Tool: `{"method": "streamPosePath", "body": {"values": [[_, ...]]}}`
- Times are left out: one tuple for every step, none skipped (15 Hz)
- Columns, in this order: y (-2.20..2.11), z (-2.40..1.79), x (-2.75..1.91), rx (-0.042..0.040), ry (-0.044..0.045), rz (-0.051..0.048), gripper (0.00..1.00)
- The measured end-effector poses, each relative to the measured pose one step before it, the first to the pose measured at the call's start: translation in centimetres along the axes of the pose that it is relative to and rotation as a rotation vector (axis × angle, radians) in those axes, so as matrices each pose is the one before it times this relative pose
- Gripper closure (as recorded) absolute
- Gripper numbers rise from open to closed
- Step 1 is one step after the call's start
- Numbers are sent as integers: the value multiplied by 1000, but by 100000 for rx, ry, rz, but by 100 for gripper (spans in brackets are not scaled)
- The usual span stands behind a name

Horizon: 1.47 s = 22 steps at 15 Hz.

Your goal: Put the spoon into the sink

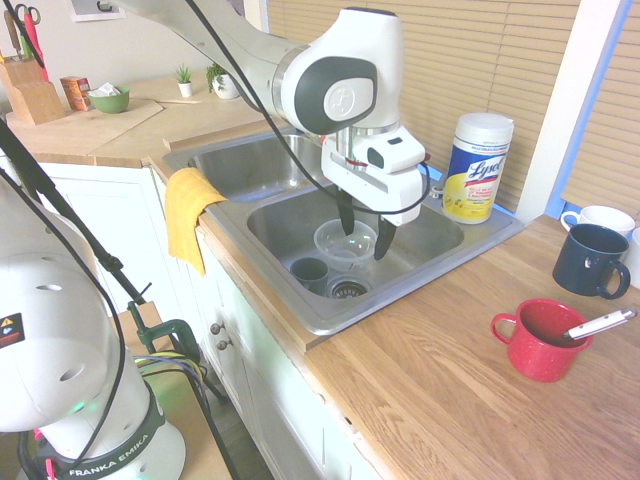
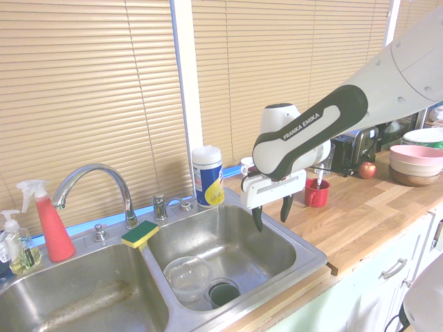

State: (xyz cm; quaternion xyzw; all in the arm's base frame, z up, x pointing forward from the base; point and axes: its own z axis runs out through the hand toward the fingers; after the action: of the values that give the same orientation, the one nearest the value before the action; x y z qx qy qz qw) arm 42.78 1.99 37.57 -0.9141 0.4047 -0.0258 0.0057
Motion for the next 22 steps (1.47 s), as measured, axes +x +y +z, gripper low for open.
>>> {"method": "streamPosePath", "body": {"values": [[0, 55, 17, -58, -73, 33, 0], [-38, -89, 127, 649, 497, 139, 0], [-164, -400, 236, 1669, 1400, -295, 0], [-138, -534, 194, 1976, 1904, -1131, 0], [-126, -854, 260, 2705, 3098, -2039, 0], [-111, -1135, 389, 3491, 3974, -2185, 0], [7, -1218, 544, 3756, 4181, -1515, 0], [160, -1208, 714, 3673, 4301, -969, 0], [317, -1192, 929, 3662, 4683, -908, 0], [461, -1042, 1006, 3194, 4522, -877, 0], [528, -954, 1039, 2876, 4681, -861, 0], [637, -849, 1047, 2276, 4115, -319, 0], [770, -760, 1008, 1684, 3007, 779, 0], [969, -612, 991, 1124, 2145, 1525, 0], [1203, -446, 1032, 479, 1627, 1589, 0], [1418, -276, 1143, 309, 1861, 1915, 0], [1430, -90, 979, 30, 1101, 2425, 0], [1492, 0, 867, -44, 921, 2288, 0], [1366, 75, 660, -6, 491, 2246, 0], [1136, 124, 690, 229, 812, 1958, 0], [852, 321, 573, -234, 594, 1487, 0], [825, 588, 643, -1062, 486, 1433, 0]]}}
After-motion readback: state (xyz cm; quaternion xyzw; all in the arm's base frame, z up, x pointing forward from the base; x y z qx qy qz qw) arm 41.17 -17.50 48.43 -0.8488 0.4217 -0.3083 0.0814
